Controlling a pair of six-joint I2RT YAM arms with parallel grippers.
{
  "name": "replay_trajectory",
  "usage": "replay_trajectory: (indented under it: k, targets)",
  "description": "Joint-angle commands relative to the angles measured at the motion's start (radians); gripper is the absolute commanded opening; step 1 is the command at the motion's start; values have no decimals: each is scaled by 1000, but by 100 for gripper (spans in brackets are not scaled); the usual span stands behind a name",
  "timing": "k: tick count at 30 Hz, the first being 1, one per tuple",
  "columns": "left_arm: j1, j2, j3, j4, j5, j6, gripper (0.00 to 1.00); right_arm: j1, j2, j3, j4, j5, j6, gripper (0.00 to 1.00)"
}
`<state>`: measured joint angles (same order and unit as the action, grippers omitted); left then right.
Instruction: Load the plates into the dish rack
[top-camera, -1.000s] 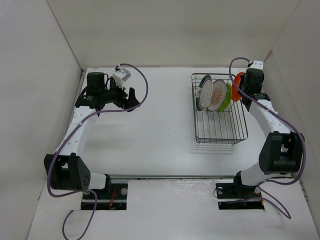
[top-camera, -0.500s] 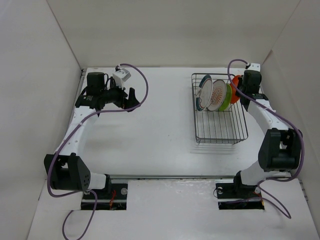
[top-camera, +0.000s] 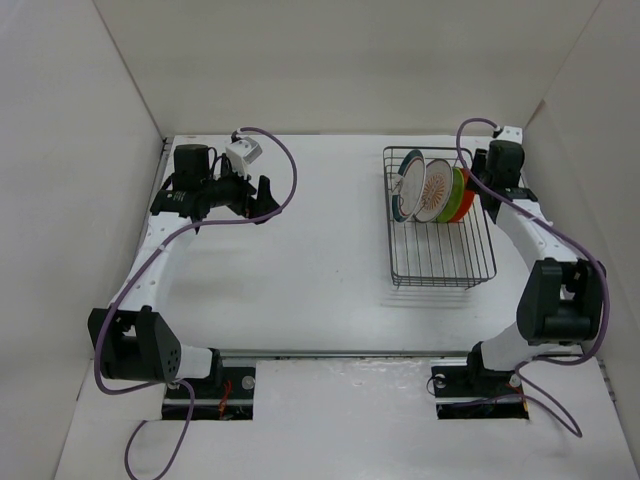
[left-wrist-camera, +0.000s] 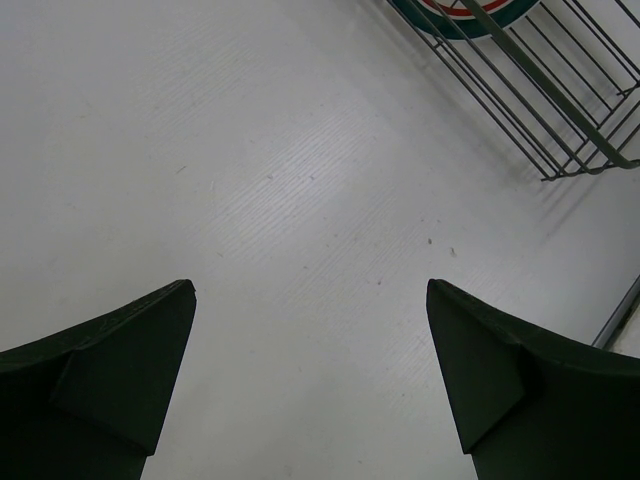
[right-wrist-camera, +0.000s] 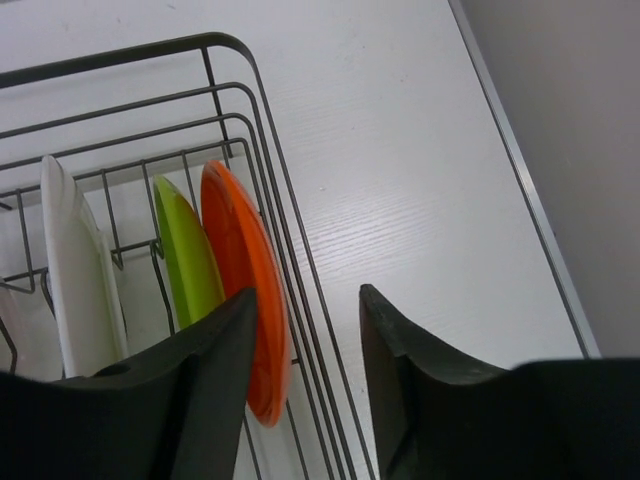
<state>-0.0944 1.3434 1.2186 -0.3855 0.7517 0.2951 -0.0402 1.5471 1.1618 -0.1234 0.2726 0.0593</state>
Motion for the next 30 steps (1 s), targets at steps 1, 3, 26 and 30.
replay_trajectory:
  k: [1,3,26,30]
  targets:
    - [4,-16,12,14,26,13,100,-7,-74,-2,47,4,19,53]
    - [4,-16,12,14,17,13,100,-7,-99,-2,47,23,19,61]
    - [108,-85,246,23,-524,-205,100,-7,-643,16,-248,-165,102,100]
    - [142,-105,337,-39,-641,-215,100,2,-784,26,-324,-165,111,100]
